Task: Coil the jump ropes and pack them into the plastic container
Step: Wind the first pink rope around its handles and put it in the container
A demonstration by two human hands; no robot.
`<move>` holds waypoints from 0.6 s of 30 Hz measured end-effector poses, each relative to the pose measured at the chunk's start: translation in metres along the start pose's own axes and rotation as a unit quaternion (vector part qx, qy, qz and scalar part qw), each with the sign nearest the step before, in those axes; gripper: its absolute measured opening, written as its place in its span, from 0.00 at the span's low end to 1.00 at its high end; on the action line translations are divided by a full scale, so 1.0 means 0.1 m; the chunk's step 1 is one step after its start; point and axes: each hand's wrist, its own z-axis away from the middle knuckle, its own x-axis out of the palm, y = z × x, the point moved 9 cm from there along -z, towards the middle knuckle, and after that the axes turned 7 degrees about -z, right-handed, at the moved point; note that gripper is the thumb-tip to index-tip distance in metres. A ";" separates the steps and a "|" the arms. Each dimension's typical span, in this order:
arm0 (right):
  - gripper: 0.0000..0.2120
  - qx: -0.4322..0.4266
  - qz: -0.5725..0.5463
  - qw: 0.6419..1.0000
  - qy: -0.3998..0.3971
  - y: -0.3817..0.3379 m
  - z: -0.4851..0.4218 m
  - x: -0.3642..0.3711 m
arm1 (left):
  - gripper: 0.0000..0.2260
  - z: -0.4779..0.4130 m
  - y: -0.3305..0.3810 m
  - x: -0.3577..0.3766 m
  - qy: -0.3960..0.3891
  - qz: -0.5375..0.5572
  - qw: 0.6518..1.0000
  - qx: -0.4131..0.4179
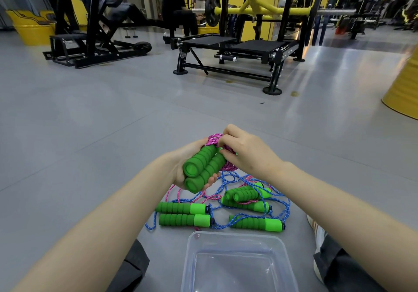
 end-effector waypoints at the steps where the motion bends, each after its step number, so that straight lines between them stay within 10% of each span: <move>1: 0.03 0.002 0.016 1.000 0.002 0.00 0.00 0.02 | 0.32 0.00 0.00 0.00 0.003 0.000 1.000 0.000; 10: 0.02 0.130 -0.141 0.980 -0.048 0.11 -0.01 0.19 | 0.35 -0.08 0.03 -0.10 0.047 0.005 0.998 0.036; 18: 0.03 0.250 -0.544 0.799 -0.050 0.14 0.06 0.10 | 0.37 -0.02 0.15 -0.35 0.068 0.022 0.993 0.099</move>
